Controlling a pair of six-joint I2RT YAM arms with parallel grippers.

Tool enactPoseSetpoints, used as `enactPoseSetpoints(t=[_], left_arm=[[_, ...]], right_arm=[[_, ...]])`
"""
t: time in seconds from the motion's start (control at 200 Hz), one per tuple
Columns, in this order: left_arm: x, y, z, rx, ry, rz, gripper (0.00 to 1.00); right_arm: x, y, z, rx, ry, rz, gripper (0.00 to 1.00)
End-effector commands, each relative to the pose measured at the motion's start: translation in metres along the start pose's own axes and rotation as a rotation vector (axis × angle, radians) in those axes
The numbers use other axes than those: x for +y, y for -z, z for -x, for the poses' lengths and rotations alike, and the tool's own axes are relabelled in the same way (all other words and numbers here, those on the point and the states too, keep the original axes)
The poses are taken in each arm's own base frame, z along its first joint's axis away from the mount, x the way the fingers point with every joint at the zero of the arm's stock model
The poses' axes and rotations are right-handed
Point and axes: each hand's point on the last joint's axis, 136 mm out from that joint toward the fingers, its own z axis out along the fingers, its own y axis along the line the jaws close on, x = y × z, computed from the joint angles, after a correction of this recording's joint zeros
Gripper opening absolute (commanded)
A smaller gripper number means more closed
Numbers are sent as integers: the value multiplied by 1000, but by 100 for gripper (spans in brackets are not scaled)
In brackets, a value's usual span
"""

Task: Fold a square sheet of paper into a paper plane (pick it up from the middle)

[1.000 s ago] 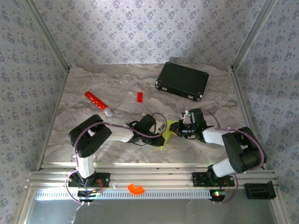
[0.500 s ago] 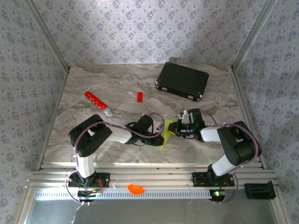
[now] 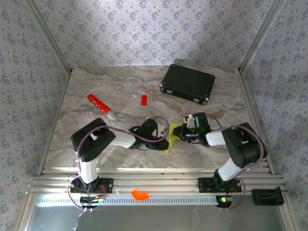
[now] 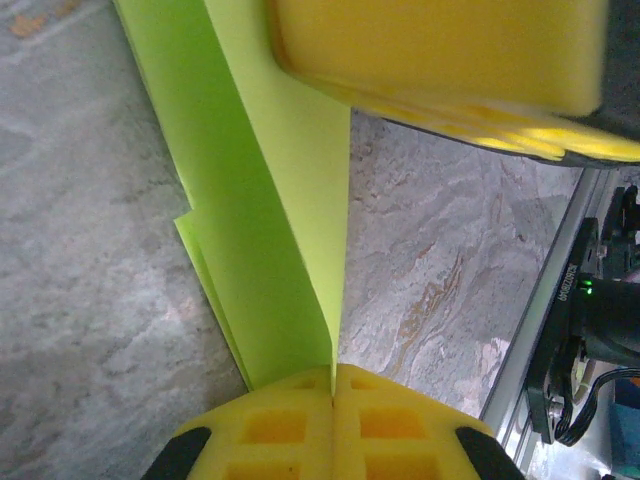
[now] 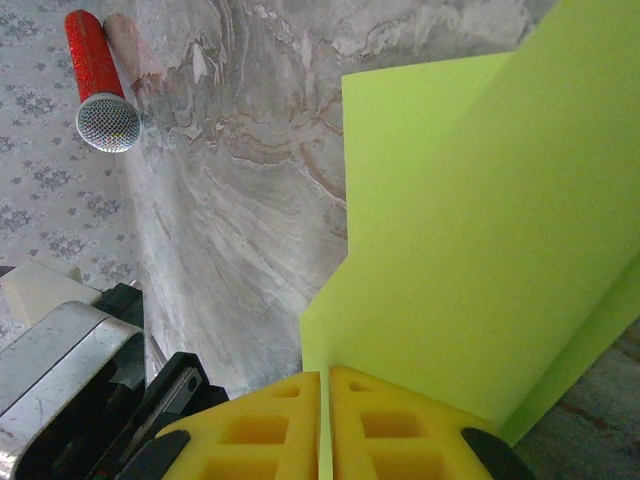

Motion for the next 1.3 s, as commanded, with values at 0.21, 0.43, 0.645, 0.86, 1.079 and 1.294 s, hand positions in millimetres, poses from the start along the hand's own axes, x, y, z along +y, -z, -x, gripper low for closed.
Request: enactPoseSetpoints(t=[0.21, 0.43, 0.645, 0.86, 1.079, 1.294], left_arm=[[35, -3, -22, 65, 89, 100, 0], [36, -3, -24, 71, 91, 101, 0], [37, -3, -25, 73, 93, 105, 0], [37, -2, -24, 66, 97, 97, 0], [36, -1, -21, 47, 116, 72, 0], [35, 1, -21, 42, 121, 62, 0]], right_arm=[[-16, -2, -7, 21, -37, -34, 12], [-21, -6, -8, 32, -43, -45, 12], [-11, -4, -4, 21, -35, -14, 15], [-2, 20, 2, -23, 14, -59, 19], [-18, 37, -12, -32, -2, -84, 8], [-10, 29, -18, 2, 32, -66, 4]])
